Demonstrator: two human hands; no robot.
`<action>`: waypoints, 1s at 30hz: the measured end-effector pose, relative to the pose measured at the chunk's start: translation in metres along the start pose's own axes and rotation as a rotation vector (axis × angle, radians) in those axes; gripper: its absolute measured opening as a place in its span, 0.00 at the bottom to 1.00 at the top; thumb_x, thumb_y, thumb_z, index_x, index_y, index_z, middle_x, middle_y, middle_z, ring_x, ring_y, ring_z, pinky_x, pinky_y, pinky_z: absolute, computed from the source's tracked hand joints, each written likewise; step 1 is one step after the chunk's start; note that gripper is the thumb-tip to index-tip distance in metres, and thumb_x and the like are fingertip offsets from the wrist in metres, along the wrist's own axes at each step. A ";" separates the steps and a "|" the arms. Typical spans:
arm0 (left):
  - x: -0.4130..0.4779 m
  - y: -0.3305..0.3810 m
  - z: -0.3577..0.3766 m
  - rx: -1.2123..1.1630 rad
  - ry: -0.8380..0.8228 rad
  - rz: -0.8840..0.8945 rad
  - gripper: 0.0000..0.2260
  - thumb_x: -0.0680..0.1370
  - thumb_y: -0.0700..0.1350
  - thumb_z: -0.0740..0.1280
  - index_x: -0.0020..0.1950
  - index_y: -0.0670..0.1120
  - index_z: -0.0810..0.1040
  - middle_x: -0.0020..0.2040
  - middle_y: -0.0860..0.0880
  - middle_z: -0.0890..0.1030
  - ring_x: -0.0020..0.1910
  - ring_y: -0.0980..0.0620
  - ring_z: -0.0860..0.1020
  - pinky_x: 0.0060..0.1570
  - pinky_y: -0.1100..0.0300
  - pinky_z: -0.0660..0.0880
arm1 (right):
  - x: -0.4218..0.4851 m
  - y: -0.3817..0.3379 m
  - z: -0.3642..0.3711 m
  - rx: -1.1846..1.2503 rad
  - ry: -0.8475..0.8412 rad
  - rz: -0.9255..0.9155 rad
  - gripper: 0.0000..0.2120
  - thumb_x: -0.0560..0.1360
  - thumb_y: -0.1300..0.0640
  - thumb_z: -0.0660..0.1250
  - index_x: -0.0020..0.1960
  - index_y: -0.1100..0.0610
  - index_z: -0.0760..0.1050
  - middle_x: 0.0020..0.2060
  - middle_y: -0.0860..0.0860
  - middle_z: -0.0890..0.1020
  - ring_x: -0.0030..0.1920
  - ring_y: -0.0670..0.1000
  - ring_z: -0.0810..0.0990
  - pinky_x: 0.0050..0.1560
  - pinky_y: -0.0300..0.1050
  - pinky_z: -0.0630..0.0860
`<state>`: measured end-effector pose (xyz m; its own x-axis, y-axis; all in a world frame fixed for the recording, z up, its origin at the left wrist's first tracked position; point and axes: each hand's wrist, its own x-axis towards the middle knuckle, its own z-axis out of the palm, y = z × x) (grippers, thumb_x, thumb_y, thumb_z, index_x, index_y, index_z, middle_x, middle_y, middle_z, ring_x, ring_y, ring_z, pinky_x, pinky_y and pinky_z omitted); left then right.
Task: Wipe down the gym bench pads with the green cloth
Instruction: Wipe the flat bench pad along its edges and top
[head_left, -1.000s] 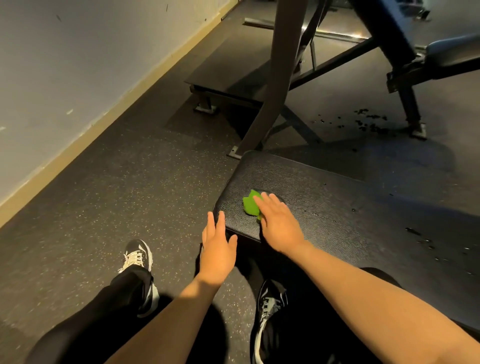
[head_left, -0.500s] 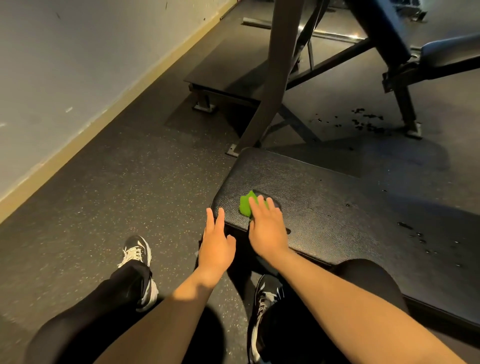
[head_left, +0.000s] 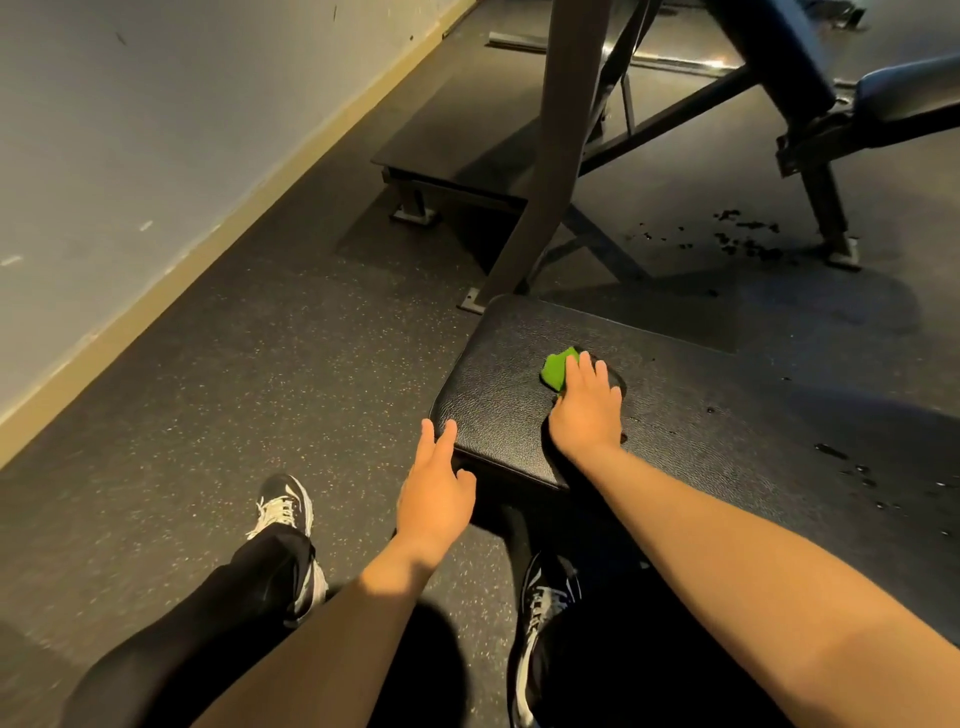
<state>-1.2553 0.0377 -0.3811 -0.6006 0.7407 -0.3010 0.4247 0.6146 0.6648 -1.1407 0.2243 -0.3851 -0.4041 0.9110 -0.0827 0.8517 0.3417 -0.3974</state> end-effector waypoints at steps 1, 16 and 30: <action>0.000 0.001 0.000 -0.002 0.005 -0.001 0.29 0.81 0.41 0.60 0.81 0.56 0.57 0.82 0.56 0.47 0.61 0.50 0.76 0.55 0.62 0.69 | 0.001 -0.008 0.001 0.024 0.008 0.004 0.28 0.76 0.62 0.60 0.76 0.56 0.60 0.76 0.54 0.62 0.77 0.59 0.55 0.73 0.61 0.58; -0.003 0.004 -0.004 0.062 0.004 0.010 0.30 0.80 0.41 0.61 0.81 0.54 0.58 0.83 0.54 0.47 0.71 0.47 0.71 0.59 0.53 0.74 | -0.038 -0.029 0.013 0.076 -0.248 -0.550 0.30 0.80 0.63 0.59 0.80 0.54 0.56 0.78 0.53 0.61 0.78 0.56 0.55 0.77 0.55 0.54; -0.007 0.010 0.003 -0.071 -0.048 -0.059 0.33 0.81 0.37 0.59 0.82 0.55 0.52 0.82 0.55 0.41 0.59 0.46 0.78 0.54 0.55 0.75 | -0.065 -0.002 0.011 0.008 0.024 -0.071 0.28 0.77 0.61 0.60 0.76 0.58 0.59 0.74 0.56 0.64 0.75 0.60 0.59 0.72 0.61 0.63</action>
<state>-1.2454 0.0397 -0.3743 -0.5891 0.7171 -0.3725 0.3392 0.6378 0.6915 -1.1202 0.1617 -0.3887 -0.4547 0.8901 -0.0320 0.8186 0.4034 -0.4088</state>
